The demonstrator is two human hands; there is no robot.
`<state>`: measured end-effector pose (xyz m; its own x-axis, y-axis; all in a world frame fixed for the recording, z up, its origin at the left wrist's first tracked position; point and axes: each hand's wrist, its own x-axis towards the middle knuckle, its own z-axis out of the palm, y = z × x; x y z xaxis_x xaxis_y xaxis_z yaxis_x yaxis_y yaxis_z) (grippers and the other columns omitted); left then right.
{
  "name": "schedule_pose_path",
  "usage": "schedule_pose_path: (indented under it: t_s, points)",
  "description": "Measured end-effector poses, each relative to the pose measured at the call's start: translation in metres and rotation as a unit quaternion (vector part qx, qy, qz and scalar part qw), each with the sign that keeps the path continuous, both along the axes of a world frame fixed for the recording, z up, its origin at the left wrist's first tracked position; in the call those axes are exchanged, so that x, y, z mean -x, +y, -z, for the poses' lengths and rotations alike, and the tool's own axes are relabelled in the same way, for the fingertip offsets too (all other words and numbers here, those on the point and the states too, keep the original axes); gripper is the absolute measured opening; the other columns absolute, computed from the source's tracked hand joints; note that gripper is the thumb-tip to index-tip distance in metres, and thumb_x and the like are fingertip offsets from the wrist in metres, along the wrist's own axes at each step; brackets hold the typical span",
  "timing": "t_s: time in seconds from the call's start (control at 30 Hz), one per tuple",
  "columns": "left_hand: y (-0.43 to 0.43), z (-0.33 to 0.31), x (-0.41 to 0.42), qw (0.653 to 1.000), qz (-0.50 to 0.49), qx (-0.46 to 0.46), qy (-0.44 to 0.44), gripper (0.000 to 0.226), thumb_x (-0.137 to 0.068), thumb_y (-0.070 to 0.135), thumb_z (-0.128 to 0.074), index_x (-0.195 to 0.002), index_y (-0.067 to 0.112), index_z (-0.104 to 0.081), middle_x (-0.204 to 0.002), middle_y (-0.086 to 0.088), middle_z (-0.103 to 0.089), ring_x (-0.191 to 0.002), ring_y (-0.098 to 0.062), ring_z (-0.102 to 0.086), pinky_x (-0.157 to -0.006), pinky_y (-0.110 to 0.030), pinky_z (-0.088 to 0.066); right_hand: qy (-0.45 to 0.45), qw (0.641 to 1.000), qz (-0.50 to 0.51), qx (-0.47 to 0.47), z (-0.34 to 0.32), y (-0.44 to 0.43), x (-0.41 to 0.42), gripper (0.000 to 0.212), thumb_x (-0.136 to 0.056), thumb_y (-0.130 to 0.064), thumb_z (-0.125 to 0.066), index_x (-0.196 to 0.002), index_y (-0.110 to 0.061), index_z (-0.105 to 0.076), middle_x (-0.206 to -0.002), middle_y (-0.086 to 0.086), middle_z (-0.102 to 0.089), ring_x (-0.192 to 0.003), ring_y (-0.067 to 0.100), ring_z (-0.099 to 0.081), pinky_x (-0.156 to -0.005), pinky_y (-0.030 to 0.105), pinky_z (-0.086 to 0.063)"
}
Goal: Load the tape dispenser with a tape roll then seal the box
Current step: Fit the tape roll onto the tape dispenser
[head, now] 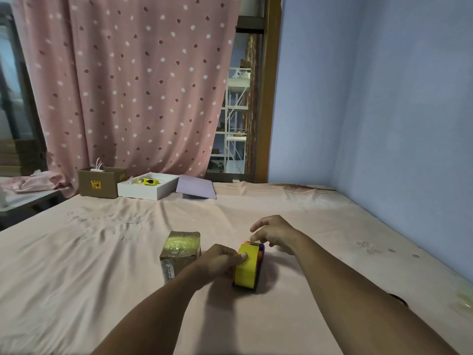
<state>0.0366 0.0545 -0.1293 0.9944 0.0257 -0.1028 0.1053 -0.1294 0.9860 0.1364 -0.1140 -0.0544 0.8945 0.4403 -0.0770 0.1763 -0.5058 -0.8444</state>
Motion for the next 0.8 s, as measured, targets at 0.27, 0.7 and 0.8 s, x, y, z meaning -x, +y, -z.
schedule_pose_path:
  t_s: [0.27, 0.7, 0.8]
  points:
    - [-0.004, -0.002, -0.004, 0.999, -0.028, -0.017, -0.014, 0.046, -0.081, 0.052, -0.07, -0.059, 0.02, -0.046, -0.065, -0.008, -0.044, -0.069, -0.025, -0.05, -0.068, -0.036, -0.046, 0.019, 1.0, -0.007, -0.006, 0.01, 0.002, -0.012, 0.011, -0.072, -0.002, -0.084, -0.082, 0.0, -0.08, -0.079, 0.013, -0.076, -0.076, 0.023, -0.071, -0.069, 0.03, -0.061]
    - [-0.002, -0.003, -0.007, 1.0, -0.009, -0.002, 0.015, 0.059, -0.065, 0.055, -0.086, -0.089, 0.004, -0.071, -0.085, -0.012, -0.064, -0.081, -0.024, -0.063, -0.075, -0.035, -0.052, -0.071, 0.994, -0.01, 0.076, 0.013, -0.002, -0.015, 0.009, -0.08, -0.012, -0.079, -0.089, -0.013, -0.083, -0.087, -0.002, -0.078, -0.073, 0.0, -0.061, -0.049, 0.011, -0.04]
    - [0.0, -0.005, -0.003, 0.998, 0.042, 0.016, 0.035, 0.049, -0.07, 0.029, -0.087, -0.106, -0.003, -0.077, -0.101, -0.012, -0.075, -0.091, -0.022, -0.071, -0.086, -0.033, -0.056, -0.08, 0.993, -0.007, 0.086, 0.014, -0.004, -0.015, 0.009, -0.079, -0.014, -0.081, -0.088, -0.014, -0.083, -0.085, -0.004, -0.077, -0.072, -0.001, -0.06, -0.045, 0.008, -0.037]
